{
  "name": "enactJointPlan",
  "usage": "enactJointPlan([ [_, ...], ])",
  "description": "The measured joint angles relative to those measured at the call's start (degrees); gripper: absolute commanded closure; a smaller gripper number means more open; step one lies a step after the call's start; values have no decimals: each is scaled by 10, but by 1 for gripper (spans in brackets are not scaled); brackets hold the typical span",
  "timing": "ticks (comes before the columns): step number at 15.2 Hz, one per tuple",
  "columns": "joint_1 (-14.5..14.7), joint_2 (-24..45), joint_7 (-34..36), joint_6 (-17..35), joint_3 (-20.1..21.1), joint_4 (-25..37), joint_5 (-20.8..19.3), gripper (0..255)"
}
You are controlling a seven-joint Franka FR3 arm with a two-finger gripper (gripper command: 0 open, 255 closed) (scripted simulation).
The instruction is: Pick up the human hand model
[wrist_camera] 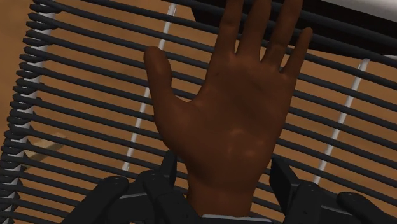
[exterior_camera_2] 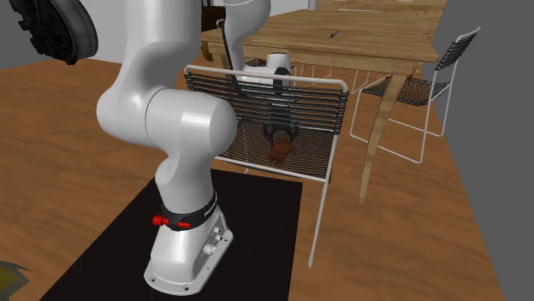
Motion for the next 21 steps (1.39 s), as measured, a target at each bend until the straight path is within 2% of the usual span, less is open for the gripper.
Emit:
enactJointPlan([
  [10, 0, -2, 0, -1, -1, 0, 0, 255],
  [21, 7, -85, 2, -75, -10, -9, -15, 255],
])
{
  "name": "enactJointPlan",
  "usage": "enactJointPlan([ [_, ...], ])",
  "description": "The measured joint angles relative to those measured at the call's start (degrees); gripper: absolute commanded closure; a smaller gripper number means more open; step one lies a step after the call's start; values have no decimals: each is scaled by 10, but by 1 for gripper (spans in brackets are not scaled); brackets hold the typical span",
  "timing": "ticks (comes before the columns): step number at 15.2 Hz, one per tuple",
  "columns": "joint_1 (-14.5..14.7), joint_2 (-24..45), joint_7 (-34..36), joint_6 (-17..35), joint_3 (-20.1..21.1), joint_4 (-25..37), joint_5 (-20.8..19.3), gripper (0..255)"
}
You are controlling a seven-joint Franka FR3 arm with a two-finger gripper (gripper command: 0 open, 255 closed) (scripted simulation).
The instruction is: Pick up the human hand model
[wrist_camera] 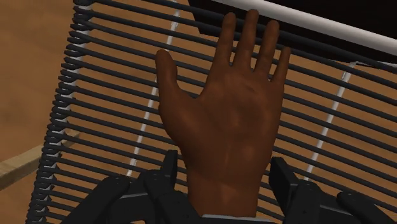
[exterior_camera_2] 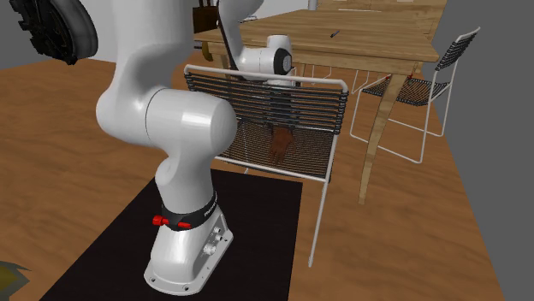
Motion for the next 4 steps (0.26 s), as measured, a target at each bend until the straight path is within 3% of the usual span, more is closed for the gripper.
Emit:
enactJointPlan([
  [4, 2, -24, 1, -27, -1, 3, -4, 255],
])
